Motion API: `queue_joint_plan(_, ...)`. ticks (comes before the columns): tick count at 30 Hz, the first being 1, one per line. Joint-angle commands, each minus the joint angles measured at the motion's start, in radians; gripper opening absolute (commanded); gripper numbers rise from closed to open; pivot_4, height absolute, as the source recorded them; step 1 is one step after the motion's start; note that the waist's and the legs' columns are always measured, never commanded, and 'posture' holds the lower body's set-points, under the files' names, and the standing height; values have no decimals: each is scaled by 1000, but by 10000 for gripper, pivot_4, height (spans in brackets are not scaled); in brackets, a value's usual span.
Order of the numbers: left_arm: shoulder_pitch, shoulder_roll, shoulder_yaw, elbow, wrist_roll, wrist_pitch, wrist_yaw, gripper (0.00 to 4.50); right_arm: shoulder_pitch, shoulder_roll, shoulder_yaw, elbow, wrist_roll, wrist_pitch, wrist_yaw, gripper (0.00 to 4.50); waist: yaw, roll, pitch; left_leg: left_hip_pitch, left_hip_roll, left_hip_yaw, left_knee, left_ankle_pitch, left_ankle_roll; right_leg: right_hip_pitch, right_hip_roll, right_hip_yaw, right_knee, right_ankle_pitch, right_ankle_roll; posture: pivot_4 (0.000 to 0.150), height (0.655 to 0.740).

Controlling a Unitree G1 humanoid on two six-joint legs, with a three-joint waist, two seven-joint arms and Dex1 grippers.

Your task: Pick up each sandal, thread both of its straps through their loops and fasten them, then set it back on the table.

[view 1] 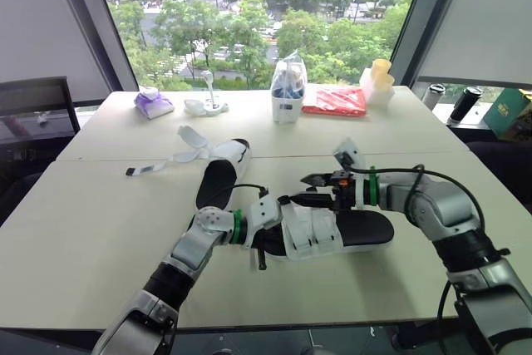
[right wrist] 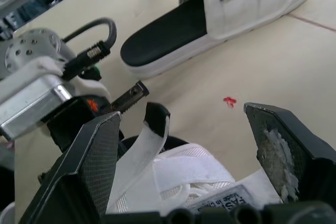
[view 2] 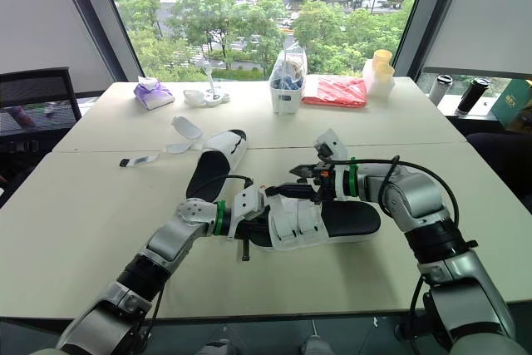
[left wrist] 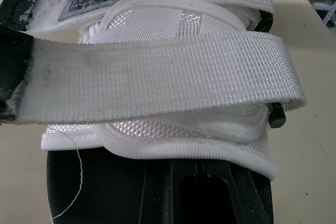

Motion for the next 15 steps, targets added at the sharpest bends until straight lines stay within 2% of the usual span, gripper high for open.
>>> queue_joint_plan(1,41,14,-44,50,45,41,7,0,-77,30,12,89,-48,-33,90,40685,1,0,0,0,0,0,0,0,0,0,0,0,1,0,0,1500,7400)
queue_joint_plan(8,59,17,-38,28,42,56,23,0,-126,83,42,193,-105,-15,220,40685,0,0,0,0,0,0,-1,0,0,0,0,0,0,1,-1,1500,7400)
queue_joint_plan(11,64,20,-37,20,42,59,29,0,-132,98,44,213,-135,-28,234,32220,0,0,0,0,0,0,-1,0,0,0,0,0,1,1,-1,1500,7400)
queue_joint_plan(15,70,23,-36,9,40,65,35,0,-132,113,22,213,-144,-19,242,11411,-2,0,0,1,0,0,0,0,0,0,0,0,2,1,-1,1500,7400)
